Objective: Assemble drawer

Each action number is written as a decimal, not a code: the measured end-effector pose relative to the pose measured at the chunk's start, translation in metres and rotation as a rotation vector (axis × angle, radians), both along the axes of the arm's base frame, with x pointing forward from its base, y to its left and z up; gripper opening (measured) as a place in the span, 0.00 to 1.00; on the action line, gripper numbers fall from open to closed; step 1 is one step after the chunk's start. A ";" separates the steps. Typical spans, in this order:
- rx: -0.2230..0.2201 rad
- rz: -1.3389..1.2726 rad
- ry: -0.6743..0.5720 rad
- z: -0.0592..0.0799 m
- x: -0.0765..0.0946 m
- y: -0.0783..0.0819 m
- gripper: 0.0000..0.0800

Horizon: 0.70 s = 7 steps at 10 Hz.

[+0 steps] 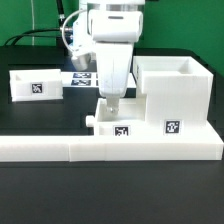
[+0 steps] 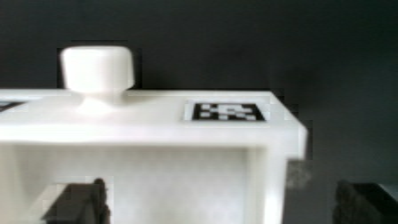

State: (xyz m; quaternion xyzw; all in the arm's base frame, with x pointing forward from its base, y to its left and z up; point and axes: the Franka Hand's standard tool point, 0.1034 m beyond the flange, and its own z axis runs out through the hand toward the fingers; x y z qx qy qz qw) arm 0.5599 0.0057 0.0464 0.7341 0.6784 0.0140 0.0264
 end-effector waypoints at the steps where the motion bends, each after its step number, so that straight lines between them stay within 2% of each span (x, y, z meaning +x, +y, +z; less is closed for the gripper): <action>1: -0.010 0.014 0.006 0.009 0.001 -0.005 0.81; 2: -0.021 0.033 0.014 0.017 0.003 -0.017 0.81; 3: -0.028 0.057 0.018 0.019 0.003 -0.033 0.81; 4: -0.028 0.045 0.023 0.017 0.002 -0.040 0.81; 7: -0.025 0.059 0.026 0.015 0.001 -0.042 0.81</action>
Offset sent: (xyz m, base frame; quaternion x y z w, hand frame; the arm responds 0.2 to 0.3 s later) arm -0.0040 -0.0425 -0.0014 0.0092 0.0227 -0.0261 0.9994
